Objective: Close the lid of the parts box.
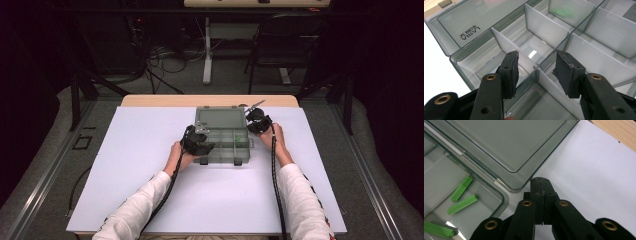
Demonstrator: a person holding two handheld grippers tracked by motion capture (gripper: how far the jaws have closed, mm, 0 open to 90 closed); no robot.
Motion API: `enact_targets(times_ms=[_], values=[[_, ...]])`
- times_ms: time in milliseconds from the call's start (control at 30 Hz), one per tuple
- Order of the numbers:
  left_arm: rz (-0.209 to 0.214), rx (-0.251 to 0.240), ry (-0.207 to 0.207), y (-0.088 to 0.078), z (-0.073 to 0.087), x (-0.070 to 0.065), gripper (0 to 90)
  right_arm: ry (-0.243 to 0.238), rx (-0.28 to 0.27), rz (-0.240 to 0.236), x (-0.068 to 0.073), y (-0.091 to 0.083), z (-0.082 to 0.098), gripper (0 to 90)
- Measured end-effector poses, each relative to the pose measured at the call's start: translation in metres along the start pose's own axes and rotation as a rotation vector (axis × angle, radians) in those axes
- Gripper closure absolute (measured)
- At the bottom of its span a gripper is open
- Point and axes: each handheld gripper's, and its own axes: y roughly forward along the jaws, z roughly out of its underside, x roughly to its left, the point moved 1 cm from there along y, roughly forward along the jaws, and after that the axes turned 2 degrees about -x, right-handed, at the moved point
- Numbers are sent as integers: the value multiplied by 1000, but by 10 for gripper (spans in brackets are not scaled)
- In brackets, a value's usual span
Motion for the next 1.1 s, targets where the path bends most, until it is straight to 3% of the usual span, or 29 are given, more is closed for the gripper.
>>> enact_targets(times_ms=[633, 1100], values=[[9, -2, 8, 0, 0, 1, 545, 70, -72, -39, -8, 4, 3, 900], [12, -3, 8, 0, 1, 1, 545, 95, -134, -39, -10, 2, 3, 900]])
